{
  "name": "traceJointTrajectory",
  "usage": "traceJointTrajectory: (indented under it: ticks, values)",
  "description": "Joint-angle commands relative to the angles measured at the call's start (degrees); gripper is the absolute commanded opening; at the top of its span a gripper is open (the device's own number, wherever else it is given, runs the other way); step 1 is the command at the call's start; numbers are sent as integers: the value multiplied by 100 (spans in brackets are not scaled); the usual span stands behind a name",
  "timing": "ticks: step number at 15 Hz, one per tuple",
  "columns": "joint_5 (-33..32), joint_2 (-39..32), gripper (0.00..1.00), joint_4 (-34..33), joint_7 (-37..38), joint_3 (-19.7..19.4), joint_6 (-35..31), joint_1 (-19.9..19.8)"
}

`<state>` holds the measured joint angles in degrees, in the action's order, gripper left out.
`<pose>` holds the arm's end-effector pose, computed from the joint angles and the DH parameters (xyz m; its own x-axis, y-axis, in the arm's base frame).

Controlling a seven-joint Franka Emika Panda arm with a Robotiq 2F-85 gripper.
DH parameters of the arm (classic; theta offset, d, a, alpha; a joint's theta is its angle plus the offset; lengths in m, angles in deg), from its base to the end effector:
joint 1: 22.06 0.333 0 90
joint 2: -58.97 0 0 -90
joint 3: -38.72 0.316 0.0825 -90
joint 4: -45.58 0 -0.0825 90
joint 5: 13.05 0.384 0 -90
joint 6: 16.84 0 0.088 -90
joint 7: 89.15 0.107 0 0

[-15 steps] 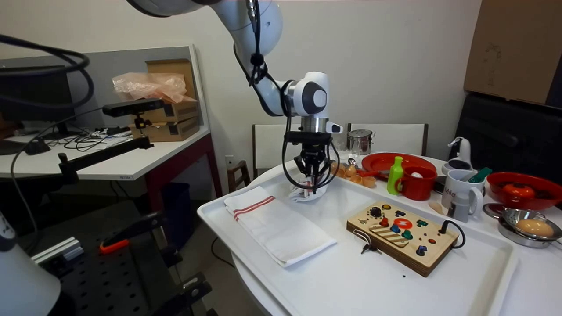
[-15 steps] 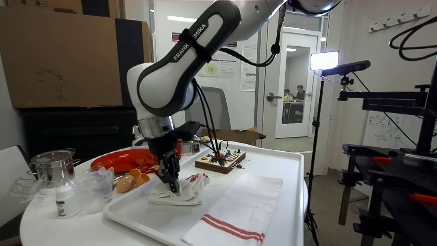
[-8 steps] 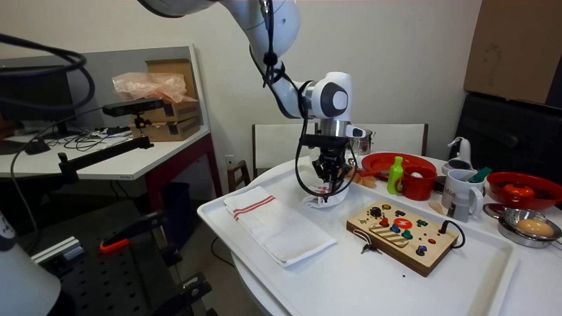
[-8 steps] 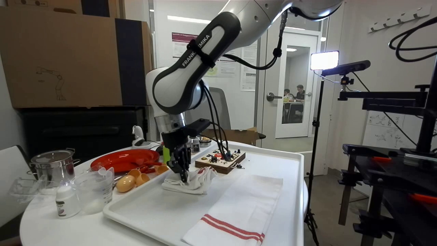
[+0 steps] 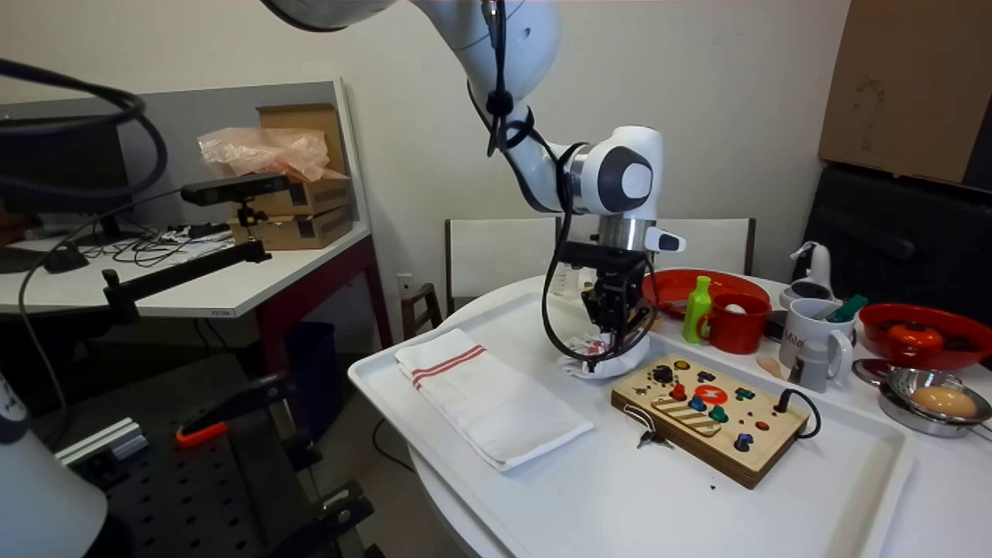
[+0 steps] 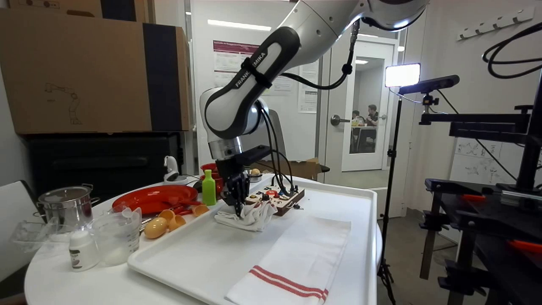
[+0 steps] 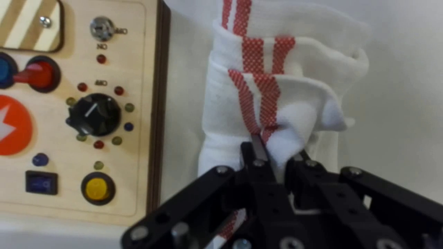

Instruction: Use the white towel farthest from you to wipe the tray

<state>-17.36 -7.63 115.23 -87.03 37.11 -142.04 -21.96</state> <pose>0.7138 -0.0170 0.0409 0.9816 -0.0078 -0.1907 0.0086 -0.9964 0.0848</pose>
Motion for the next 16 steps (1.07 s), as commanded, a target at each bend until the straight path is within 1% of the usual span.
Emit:
traceJointTrajectory:
  ticks: [1, 9, 16]
  values:
    - [133, -291, 3, -96, 145, -3, -45, 18]
    - [178, 103, 3, 352, 138, 248, -121, 267]
    - [187, 37, 3, 240, 397, 408, -22, 766]
